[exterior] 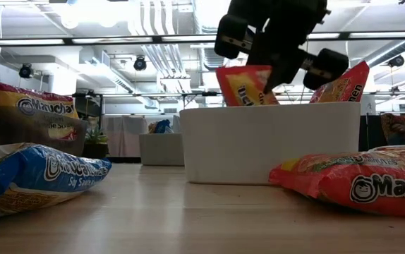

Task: Sort Maruchan noodles
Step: Put the orange noodle pack into the white bin

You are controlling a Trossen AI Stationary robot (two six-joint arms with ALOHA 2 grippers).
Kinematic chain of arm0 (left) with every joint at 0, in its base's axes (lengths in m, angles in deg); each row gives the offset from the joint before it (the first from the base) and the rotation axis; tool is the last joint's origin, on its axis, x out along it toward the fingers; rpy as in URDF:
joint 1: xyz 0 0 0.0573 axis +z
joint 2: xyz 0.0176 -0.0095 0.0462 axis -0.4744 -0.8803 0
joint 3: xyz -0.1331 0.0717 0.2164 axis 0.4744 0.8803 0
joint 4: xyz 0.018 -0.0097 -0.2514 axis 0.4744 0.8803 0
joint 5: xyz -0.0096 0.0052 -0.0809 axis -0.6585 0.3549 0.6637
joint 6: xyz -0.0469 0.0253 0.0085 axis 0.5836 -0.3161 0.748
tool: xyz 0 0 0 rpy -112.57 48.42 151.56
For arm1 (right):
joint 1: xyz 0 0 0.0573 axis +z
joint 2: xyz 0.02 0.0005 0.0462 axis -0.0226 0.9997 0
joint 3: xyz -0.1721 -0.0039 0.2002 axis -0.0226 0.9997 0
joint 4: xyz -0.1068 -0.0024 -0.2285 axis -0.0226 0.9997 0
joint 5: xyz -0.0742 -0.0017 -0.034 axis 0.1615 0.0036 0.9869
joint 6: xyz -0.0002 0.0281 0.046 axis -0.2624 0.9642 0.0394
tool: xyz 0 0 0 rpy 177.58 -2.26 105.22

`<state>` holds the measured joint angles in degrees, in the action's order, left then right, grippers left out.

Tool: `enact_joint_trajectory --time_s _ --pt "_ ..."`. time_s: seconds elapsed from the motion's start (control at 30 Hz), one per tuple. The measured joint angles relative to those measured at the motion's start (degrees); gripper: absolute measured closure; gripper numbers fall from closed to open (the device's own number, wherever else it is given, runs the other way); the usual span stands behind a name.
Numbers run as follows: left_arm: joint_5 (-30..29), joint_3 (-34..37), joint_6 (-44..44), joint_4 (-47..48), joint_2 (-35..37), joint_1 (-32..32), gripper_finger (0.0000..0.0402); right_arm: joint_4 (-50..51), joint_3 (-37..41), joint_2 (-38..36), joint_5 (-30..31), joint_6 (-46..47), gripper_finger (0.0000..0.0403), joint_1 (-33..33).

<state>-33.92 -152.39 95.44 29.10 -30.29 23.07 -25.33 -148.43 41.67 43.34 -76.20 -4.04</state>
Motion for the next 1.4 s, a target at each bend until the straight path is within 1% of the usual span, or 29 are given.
enact_joint_trajectory --time_s 0.13,0.23,0.3,0.4,0.53,0.6,0.73,0.83,0.9,1.03,1.1,1.23,1.4 --pt "0.0 0.6 0.0 -0.1 0.0 0.0 0.0325 0.1 0.0 0.1 5.4 0.9 0.0394 0.1" --pt "0.0 2.9 0.4 -0.3 -0.5 0.0 0.0325 0.1 0.2 0.2 5.7 4.2 0.0394 0.1" --pt "0.7 6.0 0.6 -1.7 -0.5 0.0 0.0325 0.2 0.2 0.1 5.6 5.0 0.0394 0.1" --pt "4.5 11.1 1.1 -6.2 -0.7 0.0 0.0325 0.2 0.1 0.1 6.3 6.5 0.039 0.3" --pt "11.0 17.9 1.2 -14.8 -0.7 -0.1 0.0314 0.2 -0.6 0.1 8.3 12.5 0.0363 0.3" --pt "12.5 21.6 1.1 -19.4 -0.7 -0.2 0.03 0.1 -1.1 0.0 8.5 15.0 0.0343 0.3" --pt "13.9 29.6 -0.2 -29.0 -0.7 -0.3 0.0263 0.2 -1.8 -0.2 8.6 15.7 0.0302 0.6" --pt "18.2 36.1 -1.6 -36.7 -0.7 -0.3 0.0237 0.6 -2.0 -0.2 8.6 15.2 0.028 0.8" --pt "21.7 40.5 -1.0 -43.8 -0.7 -0.3 0.0227 1.0 -2.0 -0.2 8.6 15.0 0.0273 0.8" --pt "28.0 47.2 0.7 -59.1 -0.7 0.0 0.0221 0.8 -2.0 -0.2 8.7 15.7 0.0277 0.8" --pt "30.8 48.9 1.3 -63.4 -0.9 0.5 0.0221 0.9 -2.0 -0.2 8.7 15.7 0.0283 0.8" --pt "32.0 50.5 2.5 -64.7 -2.2 0.6 0.0221 1.0 -2.0 -0.2 8.7 15.7 0.0297 0.8" --pt "32.0 51.4 0.7 -65.1 -5.5 -0.1 0.0221 1.0 -2.0 -0.2 8.8 15.8 0.0311 0.8"
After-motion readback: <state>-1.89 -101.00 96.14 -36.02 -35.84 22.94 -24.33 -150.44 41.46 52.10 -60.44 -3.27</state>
